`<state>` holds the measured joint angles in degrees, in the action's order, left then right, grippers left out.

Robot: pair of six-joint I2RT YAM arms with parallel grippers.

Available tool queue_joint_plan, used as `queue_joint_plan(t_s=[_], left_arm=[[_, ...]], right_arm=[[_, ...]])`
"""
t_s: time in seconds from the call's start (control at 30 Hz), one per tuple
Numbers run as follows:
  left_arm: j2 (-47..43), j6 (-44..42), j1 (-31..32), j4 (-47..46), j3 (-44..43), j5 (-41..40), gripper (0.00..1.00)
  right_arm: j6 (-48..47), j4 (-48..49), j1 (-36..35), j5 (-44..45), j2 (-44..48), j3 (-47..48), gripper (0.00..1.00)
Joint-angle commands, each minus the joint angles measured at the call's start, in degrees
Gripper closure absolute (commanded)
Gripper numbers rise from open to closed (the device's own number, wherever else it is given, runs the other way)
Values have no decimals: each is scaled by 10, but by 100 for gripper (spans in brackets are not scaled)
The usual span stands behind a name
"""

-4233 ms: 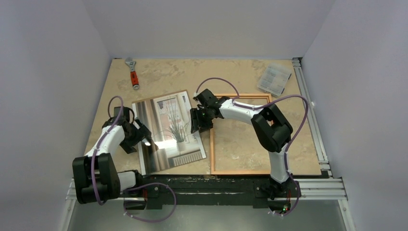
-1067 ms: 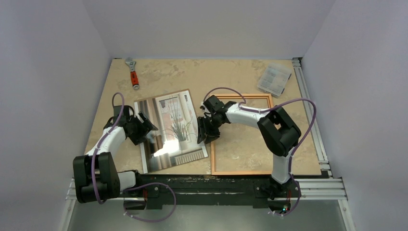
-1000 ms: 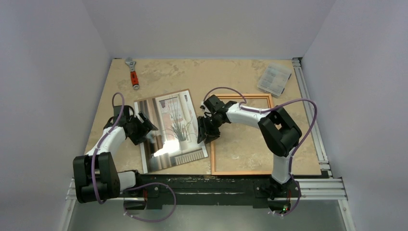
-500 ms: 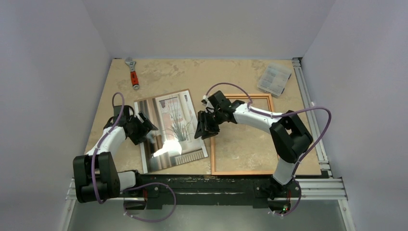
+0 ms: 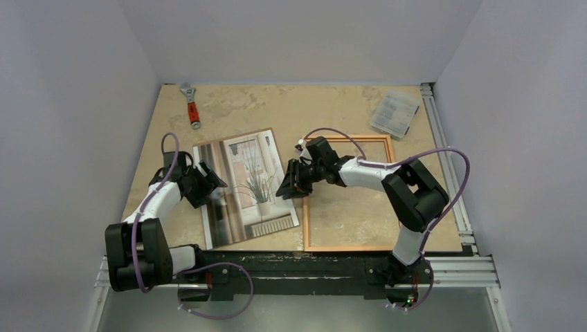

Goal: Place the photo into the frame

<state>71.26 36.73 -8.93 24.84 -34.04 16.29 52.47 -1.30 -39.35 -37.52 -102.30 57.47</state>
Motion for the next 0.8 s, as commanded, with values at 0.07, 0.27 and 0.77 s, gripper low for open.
queue_joint_plan(t_s=[0.07, 0.27, 0.77], left_arm=[[12, -22, 4, 27, 22, -10, 24], [-50, -28, 4, 49, 15, 5, 23], [-182, 24, 103, 97, -57, -12, 5]], right_arm=[[24, 63, -3, -16, -8, -15, 68], [-11, 15, 15, 27, 25, -13, 100], [-83, -281, 88, 206, 387, -149, 100]])
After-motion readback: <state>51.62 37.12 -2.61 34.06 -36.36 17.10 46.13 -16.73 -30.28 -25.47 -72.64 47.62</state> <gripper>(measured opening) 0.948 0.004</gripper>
